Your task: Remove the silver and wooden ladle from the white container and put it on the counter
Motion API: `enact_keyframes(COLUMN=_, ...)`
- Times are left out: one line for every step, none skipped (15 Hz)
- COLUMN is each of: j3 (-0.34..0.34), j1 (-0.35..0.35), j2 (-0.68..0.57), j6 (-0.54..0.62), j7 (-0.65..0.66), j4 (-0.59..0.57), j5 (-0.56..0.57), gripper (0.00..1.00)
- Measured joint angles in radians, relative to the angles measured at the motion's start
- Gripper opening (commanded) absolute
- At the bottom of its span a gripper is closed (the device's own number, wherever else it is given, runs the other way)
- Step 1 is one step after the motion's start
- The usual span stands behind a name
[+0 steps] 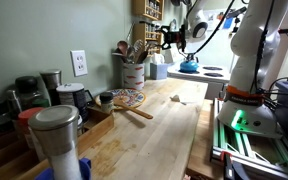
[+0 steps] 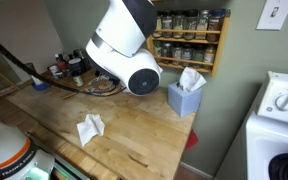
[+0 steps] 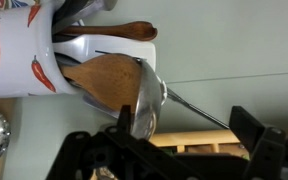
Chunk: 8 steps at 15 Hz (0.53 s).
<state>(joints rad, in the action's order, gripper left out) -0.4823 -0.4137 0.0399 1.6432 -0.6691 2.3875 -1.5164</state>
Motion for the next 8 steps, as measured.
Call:
enact_keyframes(j3=0.0, j1=-0.001, j2=-0.008, j6=-0.016, j7=-0.002, j4=0.0, j5=-0.009, gripper=1.0)
enact_keyframes(j3=0.002, j1=-0.001, j2=-0.016, j6=-0.033, j7=-0.006, j4=0.0, j5=-0.018, gripper=1.0)
enact_keyframes(j3=0.004, j1=-0.001, j2=-0.024, j6=-0.047, j7=-0.009, j4=0.0, j5=-0.026, gripper=1.0)
enact_keyframes(j3=0.006, j1=-0.001, j2=-0.031, j6=-0.064, j7=-0.011, j4=0.0, j5=-0.034, gripper=1.0)
enact_keyframes(j3=0.009, j1=-0.001, j2=-0.037, j6=-0.083, j7=-0.013, j4=0.0, j5=-0.042, gripper=1.0)
enact_keyframes(j3=0.012, j1=-0.001, j2=-0.041, j6=-0.099, j7=-0.016, j4=0.0, j5=-0.049, gripper=1.0)
enact_keyframes(j3=0.015, j1=0.0, j2=-0.043, j6=-0.114, j7=-0.022, j4=0.0, j5=-0.057, gripper=1.0)
enact_keyframes(j3=0.017, j1=0.0, j2=-0.043, j6=-0.124, j7=-0.027, j4=0.0, j5=-0.065, gripper=1.0)
